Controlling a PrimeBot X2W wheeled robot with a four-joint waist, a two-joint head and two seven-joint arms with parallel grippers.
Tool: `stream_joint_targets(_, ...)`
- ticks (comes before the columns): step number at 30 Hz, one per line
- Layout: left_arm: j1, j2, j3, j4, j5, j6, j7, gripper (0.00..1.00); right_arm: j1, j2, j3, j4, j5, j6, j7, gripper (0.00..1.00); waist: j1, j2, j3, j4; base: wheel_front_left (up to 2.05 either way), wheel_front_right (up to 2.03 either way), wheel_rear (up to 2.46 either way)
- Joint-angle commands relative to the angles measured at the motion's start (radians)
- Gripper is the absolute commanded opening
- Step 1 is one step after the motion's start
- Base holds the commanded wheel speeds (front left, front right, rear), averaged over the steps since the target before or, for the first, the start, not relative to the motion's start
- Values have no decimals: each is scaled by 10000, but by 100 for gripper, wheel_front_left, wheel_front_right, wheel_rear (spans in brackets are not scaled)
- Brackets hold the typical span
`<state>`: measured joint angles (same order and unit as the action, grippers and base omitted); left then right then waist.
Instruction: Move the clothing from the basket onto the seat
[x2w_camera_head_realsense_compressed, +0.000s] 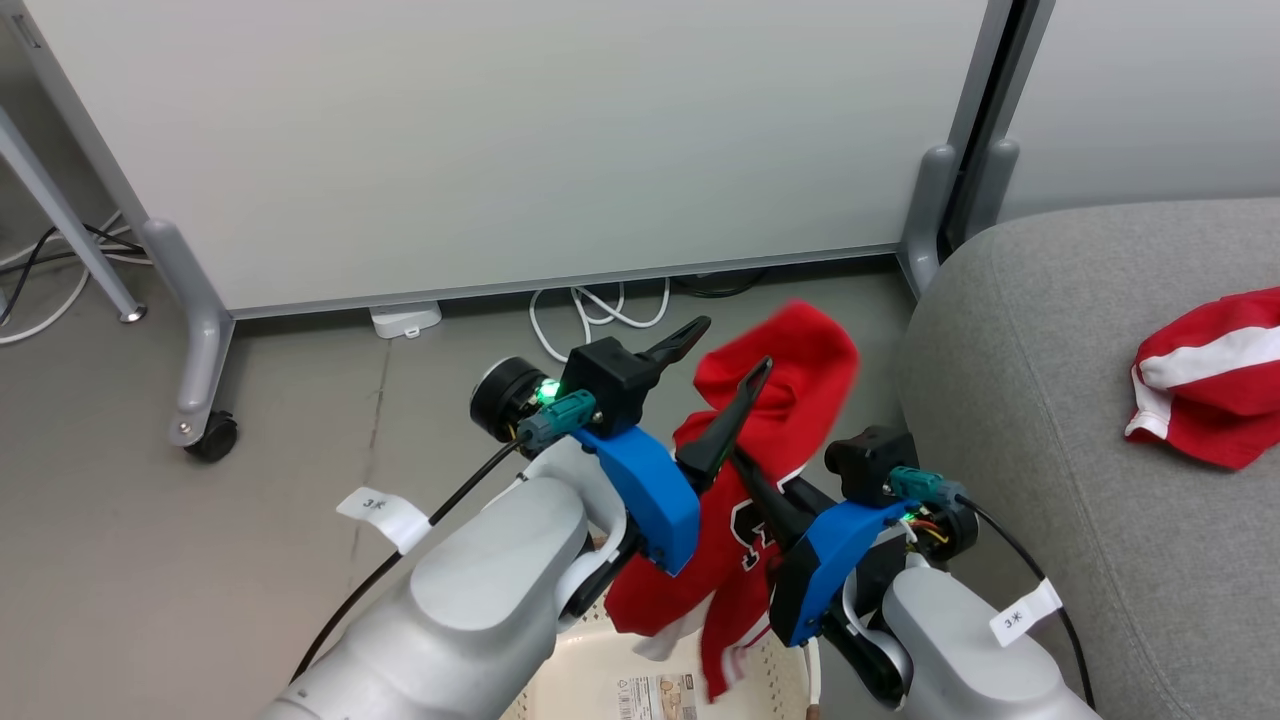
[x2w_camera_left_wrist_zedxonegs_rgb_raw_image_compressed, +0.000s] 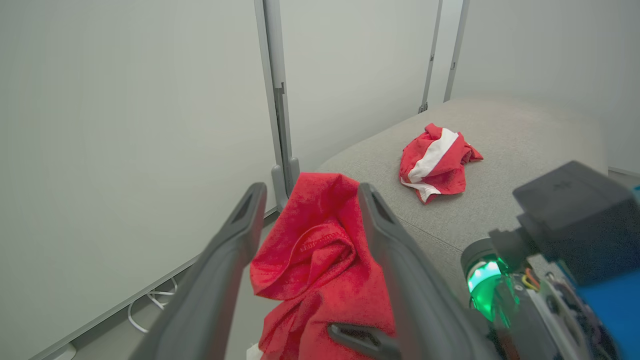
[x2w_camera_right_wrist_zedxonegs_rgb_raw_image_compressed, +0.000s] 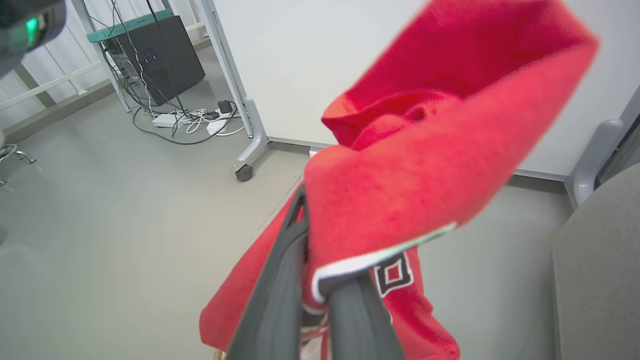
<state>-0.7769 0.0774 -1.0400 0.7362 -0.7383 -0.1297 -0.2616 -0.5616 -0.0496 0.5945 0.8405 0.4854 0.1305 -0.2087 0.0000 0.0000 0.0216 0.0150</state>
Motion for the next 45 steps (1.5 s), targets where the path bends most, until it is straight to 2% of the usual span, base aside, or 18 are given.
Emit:
stream_joint_targets(1, 118, 59, 70, 24, 48, 33, -50, 100, -191, -16, -37, 29, 30, 5, -72, 0, 0, 0, -1, -9, 0, 0, 0)
stream_joint_targets(9, 1034, 508, 1011, -756, 383, 291, -49, 100, -346, -16, -499, 147, -304, 5, -292, 0, 0, 0, 64, -147, 0, 0, 0)
stream_joint_targets(14, 2149, 992, 2127, -1857, 949, 508, -49, 100, -372, -16, -832, -64, -597, 5, -379, 0, 0, 0, 157, -352, 0, 0, 0)
stream_joint_targets(23, 4333, 1507, 4193, -3788, 2373, 517, -41, 100, -94, -14, -1585, -717, -1313, 5, -303, 0, 0, 0, 324, -882, 0, 0, 0)
stream_joint_targets(34, 6499, 1472, 6367, -4724, 3574, 434, -41, 100, 583, -14, -2350, -2218, -2004, 5, 330, 0, 0, 0, 480, -1892, 0, 0, 0)
stream_joint_targets(45, 7053, 1201, 7170, -4838, 4302, 145, -41, 100, 1374, -14, -2819, -3713, -2389, 5, 932, 0, 0, 0, 766, -3151, 0, 0, 0)
